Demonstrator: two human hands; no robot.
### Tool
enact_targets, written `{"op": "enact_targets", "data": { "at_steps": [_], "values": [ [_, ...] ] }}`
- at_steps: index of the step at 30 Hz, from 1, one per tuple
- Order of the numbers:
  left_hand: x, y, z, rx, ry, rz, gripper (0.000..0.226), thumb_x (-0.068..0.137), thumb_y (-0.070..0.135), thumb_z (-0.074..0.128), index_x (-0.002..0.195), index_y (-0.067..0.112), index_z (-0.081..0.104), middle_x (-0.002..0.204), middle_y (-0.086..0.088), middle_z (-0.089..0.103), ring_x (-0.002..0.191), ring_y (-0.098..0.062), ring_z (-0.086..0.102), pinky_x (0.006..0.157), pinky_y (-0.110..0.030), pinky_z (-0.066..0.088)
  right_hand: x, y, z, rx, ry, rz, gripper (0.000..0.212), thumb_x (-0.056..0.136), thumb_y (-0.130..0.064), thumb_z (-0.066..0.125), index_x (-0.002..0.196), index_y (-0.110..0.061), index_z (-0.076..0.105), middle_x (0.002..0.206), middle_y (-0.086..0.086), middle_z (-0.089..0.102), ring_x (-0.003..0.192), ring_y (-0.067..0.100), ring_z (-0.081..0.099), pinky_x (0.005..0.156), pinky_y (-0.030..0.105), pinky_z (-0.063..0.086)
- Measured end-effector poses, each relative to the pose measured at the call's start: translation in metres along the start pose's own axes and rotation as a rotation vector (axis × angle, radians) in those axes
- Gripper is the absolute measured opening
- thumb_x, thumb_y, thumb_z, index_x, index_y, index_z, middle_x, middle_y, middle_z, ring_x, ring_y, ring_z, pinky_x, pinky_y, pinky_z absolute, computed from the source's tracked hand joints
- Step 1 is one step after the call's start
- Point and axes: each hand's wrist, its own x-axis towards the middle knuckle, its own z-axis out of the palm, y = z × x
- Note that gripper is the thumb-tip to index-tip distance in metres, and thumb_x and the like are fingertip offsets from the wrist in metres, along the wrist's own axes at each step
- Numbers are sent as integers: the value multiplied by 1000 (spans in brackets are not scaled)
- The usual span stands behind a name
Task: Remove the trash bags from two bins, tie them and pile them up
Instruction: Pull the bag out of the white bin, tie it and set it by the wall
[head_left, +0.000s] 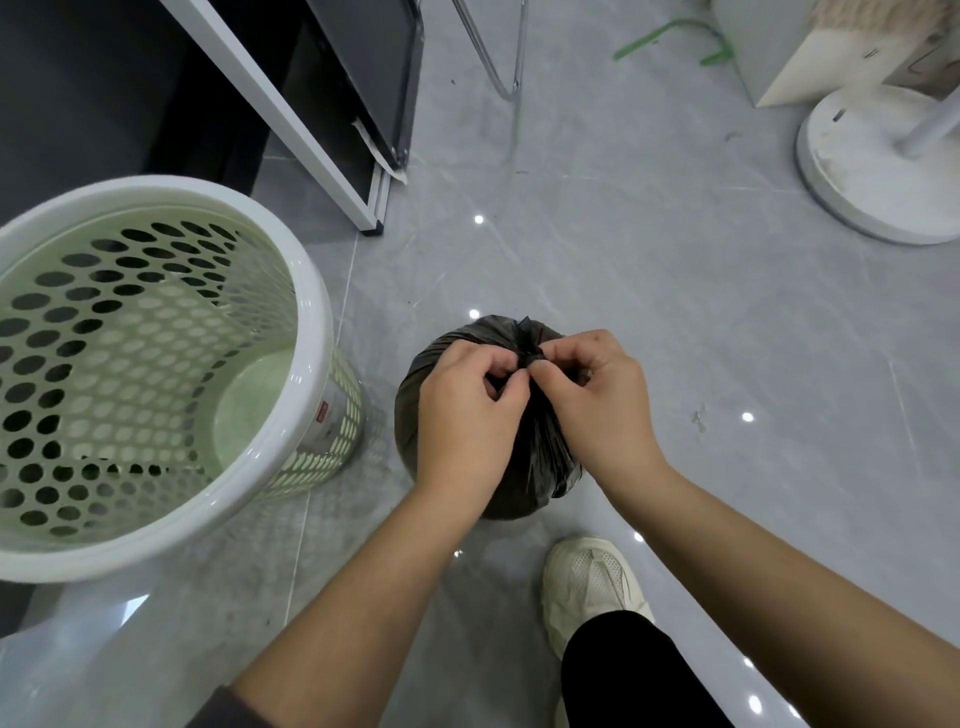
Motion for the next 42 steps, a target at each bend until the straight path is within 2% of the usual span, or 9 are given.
{"op": "enact_targets", "data": {
  "at_steps": [6, 11, 15, 19, 21, 25, 29, 38, 42],
  "values": [
    [16, -5, -8, 30, -101, 59, 7, 77, 12, 68, 78, 18, 70, 76, 13, 57, 62, -4, 53, 62, -10, 42, 3, 3, -3, -42, -176, -17, 12, 84, -10, 66, 79, -21, 63, 94, -8, 49, 83, -2, 52, 75, 7, 39],
    [29, -10, -17, 54, -263, 125, 13, 76, 7, 67, 73, 19, 67, 73, 14, 56, 59, -3, 52, 61, -6, 38, 8, 2, -10, 115, -337, 110, 22, 84, -7, 66, 70, -23, 62, 99, -4, 50, 91, 6, 53, 88, 20, 41],
    [26, -12, -14, 36, -254, 114, 8, 79, 9, 67, 82, 16, 72, 81, 8, 61, 63, -2, 54, 64, -7, 41, 7, 3, -13, 159, -305, 147, 21, 87, -9, 63, 71, -21, 65, 101, -4, 51, 93, 7, 55, 89, 22, 43],
    [16, -16, -8, 20, -203, 101, 5, 80, 12, 69, 83, 16, 71, 82, 7, 62, 71, -7, 56, 66, -6, 41, 6, 8, -10, -66, -217, -3, 21, 92, -11, 55, 77, -23, 63, 96, -8, 48, 89, -4, 51, 78, 3, 36],
    [13, -16, -6, 26, -196, 89, 5, 81, 13, 68, 85, 16, 70, 83, 9, 61, 74, -7, 55, 65, -5, 40, 5, 11, -8, -153, -200, -86, 18, 92, -10, 54, 80, -20, 62, 95, -10, 46, 84, -6, 51, 74, 2, 37],
    [12, -15, -4, 72, -228, 177, 19, 84, 14, 63, 102, 20, 67, 94, 10, 60, 67, -9, 53, 68, -12, 43, 9, 17, -9, -249, -238, -179, 9, 89, -10, 54, 88, -11, 62, 93, -12, 43, 80, 1, 51, 73, 16, 43],
    [12, -13, -3, 198, -255, 242, 10, 86, 18, 57, 93, 17, 64, 90, 9, 56, 68, -11, 51, 74, -32, 47, 8, 21, -11, -332, -188, -207, 10, 86, -19, 59, 88, -13, 66, 93, -10, 47, 81, 12, 56, 75, 35, 50],
    [25, -2, -7, -8, -486, -152, 19, 70, 36, 43, 72, 28, 61, 68, 11, 56, 66, -11, 52, 91, -50, 45, 7, 26, -12, -221, -125, -245, 8, 86, -22, 64, 88, -19, 70, 91, -9, 55, 86, 3, 56, 77, 23, 48],
    [31, 10, -20, -55, -528, -271, 17, 72, 36, 47, 71, 36, 64, 67, 11, 60, 71, -12, 57, 86, -46, 47, 7, 18, -19, -233, -243, -289, 22, 83, -32, 58, 98, -21, 70, 99, -12, 55, 102, 13, 55, 91, 38, 46]
  ]
}}
